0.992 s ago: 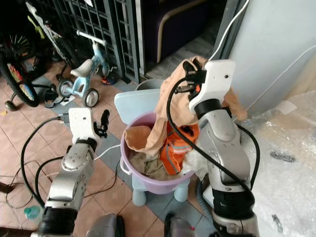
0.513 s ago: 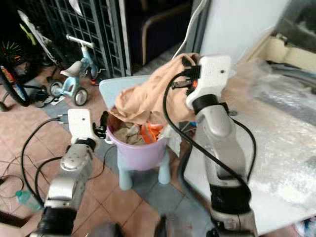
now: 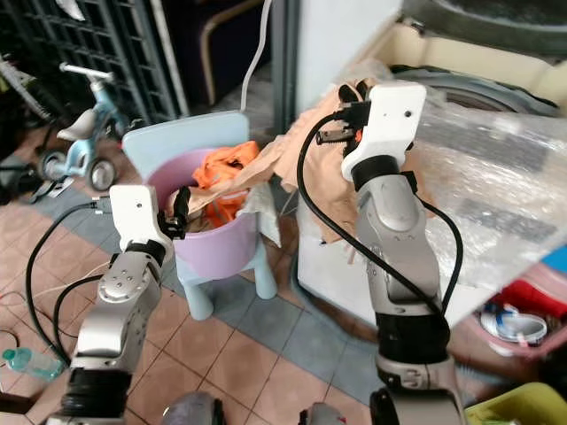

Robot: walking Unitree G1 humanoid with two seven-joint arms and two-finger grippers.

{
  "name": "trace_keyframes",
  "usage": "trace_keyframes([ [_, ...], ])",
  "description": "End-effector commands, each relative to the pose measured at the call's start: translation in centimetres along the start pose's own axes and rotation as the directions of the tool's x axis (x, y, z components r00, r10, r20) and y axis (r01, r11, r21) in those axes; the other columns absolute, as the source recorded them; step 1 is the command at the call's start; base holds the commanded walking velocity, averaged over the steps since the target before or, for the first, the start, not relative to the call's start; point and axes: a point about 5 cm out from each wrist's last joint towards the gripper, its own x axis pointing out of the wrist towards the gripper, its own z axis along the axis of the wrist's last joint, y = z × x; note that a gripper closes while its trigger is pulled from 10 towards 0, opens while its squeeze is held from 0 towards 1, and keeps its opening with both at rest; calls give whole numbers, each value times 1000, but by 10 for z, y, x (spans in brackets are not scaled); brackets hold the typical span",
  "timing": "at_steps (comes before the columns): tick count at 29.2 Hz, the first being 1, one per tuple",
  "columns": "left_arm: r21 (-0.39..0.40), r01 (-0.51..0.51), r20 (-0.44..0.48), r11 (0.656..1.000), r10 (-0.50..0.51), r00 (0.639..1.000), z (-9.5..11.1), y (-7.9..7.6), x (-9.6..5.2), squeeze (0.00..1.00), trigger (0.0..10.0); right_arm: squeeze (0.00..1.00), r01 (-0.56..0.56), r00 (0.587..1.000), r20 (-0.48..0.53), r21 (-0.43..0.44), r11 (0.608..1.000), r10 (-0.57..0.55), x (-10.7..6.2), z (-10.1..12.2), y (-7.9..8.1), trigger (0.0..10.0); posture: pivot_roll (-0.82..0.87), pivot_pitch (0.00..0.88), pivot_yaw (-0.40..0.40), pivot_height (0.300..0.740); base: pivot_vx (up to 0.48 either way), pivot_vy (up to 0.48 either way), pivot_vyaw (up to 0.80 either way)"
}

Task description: Clothes washing

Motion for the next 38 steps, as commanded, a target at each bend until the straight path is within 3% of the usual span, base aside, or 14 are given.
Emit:
trace_keyframes([
  [1,-19,2,23,1000,-1,1000,2,3,-1,0,10000,0,-9,997,79,-9,1000,9,2,16,6,10000,-43,65,44,740,337,0,-800],
  [6,-22,3,24,1000,-2,1000,2,2,-1,0,10000,0,-2,995,95,-34,999,5,3,17,4,10000,-43,59,41,740,451,0,-800],
  [12,-26,-8,21,1000,9,1000,1,2,1,0,10000,0,-100,974,187,-154,983,128,31,41,-2,10000,-46,54,45,740,480,0,-800],
  [17,-20,-27,19,999,27,999,1,2,2,0,10000,0,-162,955,220,-179,970,200,46,56,-1,10000,-39,48,40,740,0,0,-800],
  [22,-31,-38,16,999,39,999,0,3,0,0,10000,0,-214,938,230,-198,957,258,48,58,4,10000,-30,46,35,740,0,0,-663],
  [29,-10,-80,9,997,80,997,-2,10,-3,0,10000,0,-299,921,208,-164,940,330,39,45,21,10000,-27,51,39,740,0,0,0],
  [32,-10,-103,-6,995,103,995,-5,15,-5,0,10000,0,-339,903,204,-201,919,378,30,40,26,10000,-31,52,42,740,0,0,0],
  [38,27,-105,7,994,105,994,-6,19,-8,0,10000,0,-343,900,214,-187,921,379,25,39,30,10000,-32,52,51,740,102,0,538],
])
